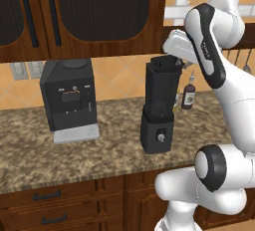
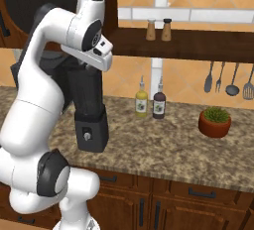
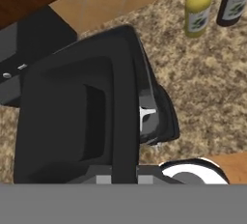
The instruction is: Close the lid blender by securely placing the lid on top.
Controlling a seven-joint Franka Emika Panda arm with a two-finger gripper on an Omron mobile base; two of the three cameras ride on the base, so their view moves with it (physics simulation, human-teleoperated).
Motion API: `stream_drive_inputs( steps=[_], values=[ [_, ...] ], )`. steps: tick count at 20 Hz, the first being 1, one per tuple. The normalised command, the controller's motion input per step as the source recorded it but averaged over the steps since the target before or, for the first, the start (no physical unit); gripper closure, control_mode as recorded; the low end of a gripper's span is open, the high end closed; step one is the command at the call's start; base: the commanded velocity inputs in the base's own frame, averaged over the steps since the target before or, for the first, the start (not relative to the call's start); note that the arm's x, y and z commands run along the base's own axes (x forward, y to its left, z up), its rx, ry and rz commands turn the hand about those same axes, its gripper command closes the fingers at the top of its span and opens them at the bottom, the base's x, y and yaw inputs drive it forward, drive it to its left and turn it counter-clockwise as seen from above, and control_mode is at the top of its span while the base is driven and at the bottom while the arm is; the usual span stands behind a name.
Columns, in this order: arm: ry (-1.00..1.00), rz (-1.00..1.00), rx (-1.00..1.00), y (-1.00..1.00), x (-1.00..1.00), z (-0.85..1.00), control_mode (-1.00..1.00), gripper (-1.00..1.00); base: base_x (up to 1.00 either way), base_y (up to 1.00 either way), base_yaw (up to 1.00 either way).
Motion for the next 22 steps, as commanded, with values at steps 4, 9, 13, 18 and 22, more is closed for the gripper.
stream_drive_inputs(
  steps=[4, 9, 13, 18, 22],
  values=[
    [0.0, 0.01, 0.01, -0.09, 0.36, -0.09, -1.0, 1.0, 0.0, 0.0, 0.0],
    [0.0, 0.01, 0.0, -0.04, 0.41, -0.11, -1.0, 1.0, 0.0, 0.0, 0.0],
    [0.0, 0.01, 0.0, 0.0, 0.38, -0.09, -1.0, 1.0, 0.0, 0.0, 0.0],
    [-0.02, 0.05, 0.0, 0.0, 0.27, -0.06, -1.0, 1.0, 0.0, 0.0, 0.0],
    [0.0, 0.13, 0.03, -0.01, 0.04, 0.0, -1.0, 1.0, 0.0, 0.0, 0.0]
  ],
)
